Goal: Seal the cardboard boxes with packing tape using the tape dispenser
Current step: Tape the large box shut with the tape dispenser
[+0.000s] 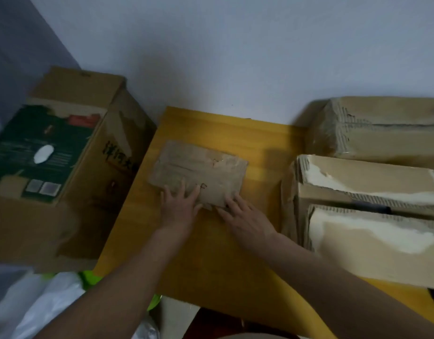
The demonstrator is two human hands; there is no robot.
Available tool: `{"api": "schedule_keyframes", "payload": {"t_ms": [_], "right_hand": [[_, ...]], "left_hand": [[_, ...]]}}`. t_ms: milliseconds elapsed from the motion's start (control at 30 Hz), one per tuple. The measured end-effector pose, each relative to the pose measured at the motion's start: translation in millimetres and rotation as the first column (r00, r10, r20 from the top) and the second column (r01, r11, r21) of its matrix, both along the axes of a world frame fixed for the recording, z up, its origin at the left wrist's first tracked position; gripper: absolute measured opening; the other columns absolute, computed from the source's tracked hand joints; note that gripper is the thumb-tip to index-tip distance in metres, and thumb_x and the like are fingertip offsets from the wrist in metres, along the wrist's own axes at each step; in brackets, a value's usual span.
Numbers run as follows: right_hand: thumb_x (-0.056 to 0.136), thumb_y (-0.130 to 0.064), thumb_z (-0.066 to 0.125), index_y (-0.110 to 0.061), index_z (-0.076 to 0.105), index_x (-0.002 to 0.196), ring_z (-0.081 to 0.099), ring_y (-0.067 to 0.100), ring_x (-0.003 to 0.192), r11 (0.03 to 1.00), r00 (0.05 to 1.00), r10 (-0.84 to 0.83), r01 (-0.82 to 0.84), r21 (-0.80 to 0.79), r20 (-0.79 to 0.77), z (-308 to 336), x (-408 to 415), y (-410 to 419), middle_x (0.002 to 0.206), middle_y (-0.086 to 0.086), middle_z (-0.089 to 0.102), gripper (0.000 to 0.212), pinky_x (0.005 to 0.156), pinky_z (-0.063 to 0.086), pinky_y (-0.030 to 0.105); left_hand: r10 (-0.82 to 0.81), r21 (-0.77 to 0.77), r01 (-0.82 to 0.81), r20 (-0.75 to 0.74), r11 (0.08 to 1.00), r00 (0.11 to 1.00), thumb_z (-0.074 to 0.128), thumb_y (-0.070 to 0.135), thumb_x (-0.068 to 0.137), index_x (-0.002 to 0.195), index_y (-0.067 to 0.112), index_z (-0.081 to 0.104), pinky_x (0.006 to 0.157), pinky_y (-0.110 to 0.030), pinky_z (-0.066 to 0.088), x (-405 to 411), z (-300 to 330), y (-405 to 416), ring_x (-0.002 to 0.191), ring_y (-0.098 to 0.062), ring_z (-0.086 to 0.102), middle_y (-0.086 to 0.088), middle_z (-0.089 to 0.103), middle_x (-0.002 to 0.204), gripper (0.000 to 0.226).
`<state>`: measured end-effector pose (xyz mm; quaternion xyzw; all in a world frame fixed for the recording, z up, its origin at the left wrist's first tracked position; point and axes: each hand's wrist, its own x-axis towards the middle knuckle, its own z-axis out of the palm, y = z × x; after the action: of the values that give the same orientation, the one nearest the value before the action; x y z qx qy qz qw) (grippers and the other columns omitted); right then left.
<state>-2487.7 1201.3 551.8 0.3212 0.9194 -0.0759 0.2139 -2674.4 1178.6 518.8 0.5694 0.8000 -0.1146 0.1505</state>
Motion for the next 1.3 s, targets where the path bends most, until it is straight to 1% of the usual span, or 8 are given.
{"api": "schedule_keyframes", "payload": {"t_ms": [333, 467, 600, 733, 933, 1067, 1167, 1300], "right_hand": [[0.092, -0.018, 0.051, -0.011, 0.016, 0.15, -0.014, 0.029, 0.146, 0.949, 0.963, -0.267, 0.27, 0.162, -0.04, 45, 44, 39, 0.159, 0.013, -0.003, 0.069, 0.111, -0.013, 0.038], [0.095, -0.011, 0.047, -0.01, 0.027, 0.148, -0.007, 0.023, 0.147, 0.937, 0.923, -0.302, 0.334, 0.105, -0.236, 58, 59, 34, 0.16, 0.009, 0.007, 0.056, 0.118, -0.001, 0.034], [0.083, -0.001, 0.063, 0.001, 0.057, 0.127, 0.035, 0.032, 0.138, 0.892, 0.793, -0.301, 0.43, 0.137, -0.53, 76, 81, 32, 0.142, 0.018, 0.047, 0.044, 0.111, 0.035, 0.043], [0.084, 0.0, 0.051, 0.004, 0.057, 0.125, 0.044, 0.042, 0.129, 0.754, 0.653, -0.393, 0.632, 0.18, -0.647, 77, 144, 33, 0.135, 0.024, 0.051, 0.042, 0.106, 0.034, 0.05], [0.095, -0.039, 0.049, -0.023, 0.035, 0.145, 0.017, 0.035, 0.143, 0.314, 0.335, -0.823, 0.941, 0.123, -0.458, 57, 263, 30, 0.154, 0.015, 0.025, 0.054, 0.114, 0.012, 0.051], [0.094, -0.048, 0.045, -0.032, 0.034, 0.141, 0.035, 0.039, 0.131, 0.157, 0.061, -0.921, 0.962, -0.223, -0.384, 49, 313, 29, 0.146, 0.018, 0.035, 0.051, 0.108, 0.031, 0.049], [0.095, -0.041, 0.048, -0.026, 0.041, 0.137, 0.051, 0.036, 0.117, 0.226, 0.072, -0.907, 0.914, -0.335, -0.415, 48, 324, 19, 0.129, 0.017, 0.052, 0.045, 0.098, 0.042, 0.045], [0.093, -0.046, 0.05, -0.023, 0.045, 0.125, 0.058, 0.039, 0.103, 0.252, 0.133, -0.891, 0.94, -0.23, -0.435, 44, 334, -11, 0.118, 0.016, 0.058, 0.04, 0.083, 0.048, 0.044]], "left_hand": [[-0.188, -0.048, 0.189, 0.029, 0.981, 0.982, 0.046, 0.016, 0.097, 0.151, 0.043, -0.002, 0.108, -0.047, 0.033, 58, 10, 177, 0.142, -0.045, 0.001, 0.002, -0.006, 0.162, 0.077], [-0.165, -0.043, 0.173, 0.15, 0.984, 0.975, 0.052, 0.008, 0.089, 0.151, 0.043, 0.004, 0.114, -0.052, 0.025, 67, 23, 193, 0.143, -0.044, -0.002, 0.001, -0.006, 0.162, 0.085], [-0.163, 0.2, 0.086, 0.407, 0.976, 0.899, 0.05, 0.015, 0.095, 0.153, 0.03, 0.009, 0.12, -0.047, 0.009, 102, 36, 159, 0.147, -0.031, -0.005, -0.003, -0.006, 0.162, 0.073], [-0.314, 0.353, 0.084, 0.668, 0.932, 0.675, 0.037, 0.043, 0.099, 0.151, 0.043, 0.003, 0.115, -0.041, 0.001, 164, 53, 93, 0.147, -0.021, -0.013, 0.013, -0.016, 0.159, 0.062], [-0.102, 0.135, 0.002, 0.733, 0.991, 0.672, 0.054, 0.057, 0.088, 0.147, 0.051, -0.009, 0.116, -0.046, 0.017, 232, 57, 37, 0.148, -0.027, -0.007, 0.01, -0.037, 0.151, 0.086], [0.051, 0.08, -0.15, 0.701, 0.985, 0.711, 0.061, 0.053, 0.086, 0.148, 0.051, 0.002, 0.11, -0.052, 0.029, 248, 54, 38, 0.146, -0.031, 0.012, 0.005, -0.009, 0.161, 0.086], [0.057, 0.146, -0.189, 0.627, 0.971, 0.777, 0.066, 0.051, 0.082, 0.149, 0.042, 0.02, 0.103, -0.048, 0.039, 250, 52, 39, 0.139, -0.027, 0.03, 0.006, 0.019, 0.156, 0.082], [0.08, 0.158, -0.206, 0.575, 0.966, 0.814, 0.073, 0.048, 0.076, 0.147, 0.041, 0.025, 0.1, -0.045, 0.041, 251, 47, 16, 0.133, -0.026, 0.037, 0.004, 0.026, 0.152, 0.085]]}}
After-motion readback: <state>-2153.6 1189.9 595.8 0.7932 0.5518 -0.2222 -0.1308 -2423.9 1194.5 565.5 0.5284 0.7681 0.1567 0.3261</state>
